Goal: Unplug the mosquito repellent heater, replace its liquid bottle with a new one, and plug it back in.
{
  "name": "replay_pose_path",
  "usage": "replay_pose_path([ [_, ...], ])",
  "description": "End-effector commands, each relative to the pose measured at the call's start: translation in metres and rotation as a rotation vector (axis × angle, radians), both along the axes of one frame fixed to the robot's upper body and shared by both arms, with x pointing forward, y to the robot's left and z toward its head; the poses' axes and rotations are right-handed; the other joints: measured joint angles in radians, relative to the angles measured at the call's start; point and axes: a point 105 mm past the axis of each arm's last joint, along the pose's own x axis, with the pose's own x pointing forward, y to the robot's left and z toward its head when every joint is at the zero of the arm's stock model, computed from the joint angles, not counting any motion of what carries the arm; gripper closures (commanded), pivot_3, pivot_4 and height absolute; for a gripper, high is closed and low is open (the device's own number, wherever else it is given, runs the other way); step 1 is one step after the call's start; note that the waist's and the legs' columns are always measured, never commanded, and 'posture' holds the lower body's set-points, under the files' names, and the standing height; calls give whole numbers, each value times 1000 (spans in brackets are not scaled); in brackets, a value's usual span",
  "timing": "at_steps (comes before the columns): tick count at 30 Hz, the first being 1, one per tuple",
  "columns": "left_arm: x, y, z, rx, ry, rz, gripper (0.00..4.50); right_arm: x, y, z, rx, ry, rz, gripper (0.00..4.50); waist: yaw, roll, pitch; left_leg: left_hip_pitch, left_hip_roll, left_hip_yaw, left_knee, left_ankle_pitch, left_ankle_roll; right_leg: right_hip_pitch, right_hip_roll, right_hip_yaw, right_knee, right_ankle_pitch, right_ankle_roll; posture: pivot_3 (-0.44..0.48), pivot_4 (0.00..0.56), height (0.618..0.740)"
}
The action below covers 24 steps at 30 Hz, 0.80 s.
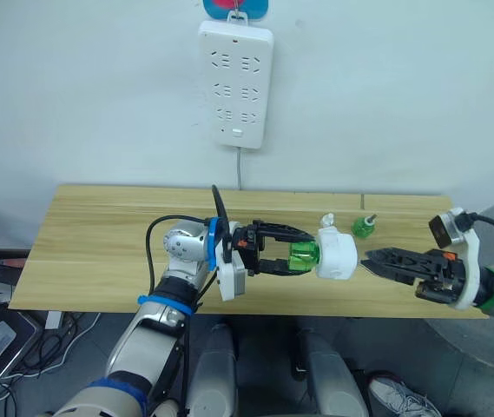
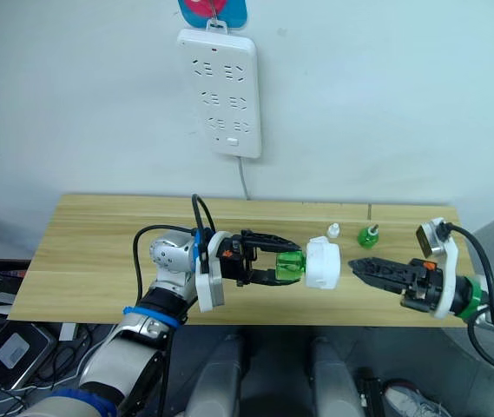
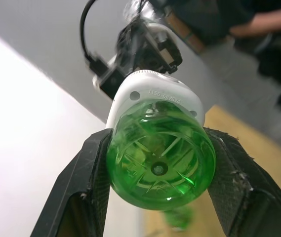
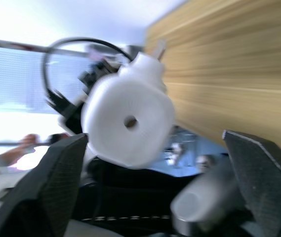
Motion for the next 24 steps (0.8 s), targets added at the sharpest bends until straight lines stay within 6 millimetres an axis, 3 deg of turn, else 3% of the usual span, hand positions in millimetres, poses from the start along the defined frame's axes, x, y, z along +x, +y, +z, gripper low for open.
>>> replay_pose_path([
  [1,0,0,7,-71,-111,-3,2173,-12,5,4,26,45,125,21,0,0,0,0,0,0,0,0,0,0,0,0,0,0,0,173,323,740],
  [5,0,-6,11,-62,-140,-25,2173,-14,13,5,37,64,195,21,0,0,0,0,0,-1,-1,0,0,0,0,-1,0,0,-1,179,326,740],
  [22,-6,-16,13,-60,-151,-64,2173,-1,36,3,64,-5,154,21,-2,0,0,0,0,-2,0,0,1,0,1,-1,1,0,0,162,336,740],
  [24,-6,-15,12,-53,-151,-64,2173,-1,37,3,76,-13,146,365,-2,0,0,0,0,-2,0,0,1,0,1,-2,1,0,0,161,336,740],
])
